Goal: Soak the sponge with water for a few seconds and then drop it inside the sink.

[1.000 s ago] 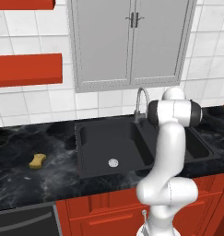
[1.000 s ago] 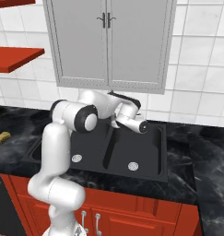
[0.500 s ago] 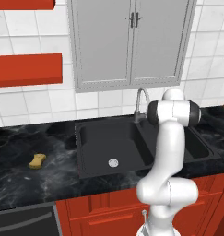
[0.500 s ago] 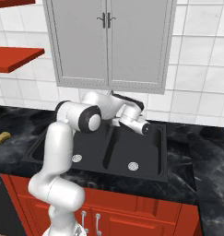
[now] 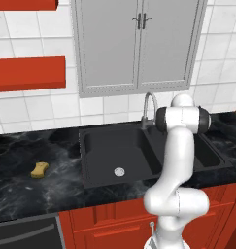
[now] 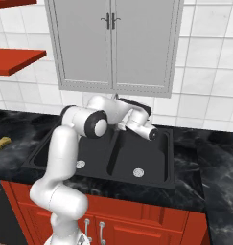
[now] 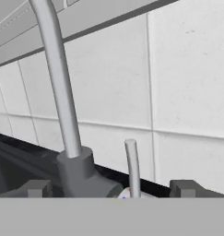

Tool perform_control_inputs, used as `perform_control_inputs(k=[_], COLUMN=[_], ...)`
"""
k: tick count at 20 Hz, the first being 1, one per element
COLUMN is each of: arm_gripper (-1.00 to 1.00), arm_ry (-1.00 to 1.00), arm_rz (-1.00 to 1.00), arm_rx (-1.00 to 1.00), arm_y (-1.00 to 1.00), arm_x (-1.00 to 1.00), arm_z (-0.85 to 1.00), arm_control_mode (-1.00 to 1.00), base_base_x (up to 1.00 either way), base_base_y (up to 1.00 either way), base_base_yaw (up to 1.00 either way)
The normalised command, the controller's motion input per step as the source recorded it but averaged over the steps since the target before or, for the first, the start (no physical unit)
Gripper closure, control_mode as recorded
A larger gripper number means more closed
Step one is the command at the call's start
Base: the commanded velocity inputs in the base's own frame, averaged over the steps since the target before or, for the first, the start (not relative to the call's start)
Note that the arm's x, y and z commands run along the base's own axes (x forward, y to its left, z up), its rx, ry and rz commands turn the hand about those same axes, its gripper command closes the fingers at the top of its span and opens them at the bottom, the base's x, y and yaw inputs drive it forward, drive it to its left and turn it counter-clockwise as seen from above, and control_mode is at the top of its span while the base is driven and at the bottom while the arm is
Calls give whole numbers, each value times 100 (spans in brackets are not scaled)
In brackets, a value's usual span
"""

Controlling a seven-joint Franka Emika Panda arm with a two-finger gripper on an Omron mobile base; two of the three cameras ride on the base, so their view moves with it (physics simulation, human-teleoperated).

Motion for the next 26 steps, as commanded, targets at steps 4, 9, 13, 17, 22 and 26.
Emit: perform_control_inputs(k=[4,9,13,17,22,26], arm_gripper=[-100,-100,-100,-100,-100,-100], arm_ry=[0,0,0,0,0,0], arm_rz=[-1,-2,-2,-3,-3,-2], arm_rx=[0,0,0,0,0,0], arm_y=[0,0,0,0,0,0], arm_x=[19,19,22,20,17,16], arm_z=[0,0,-7,-18,-22,-16], arm_control_mode=[-100,-100,-100,-100,-100,-100], base_base_x=[0,0,0,0,0,0], base_base_y=[0,0,0,0,0,0], base_base_yaw=[0,0,0,0,0,0])
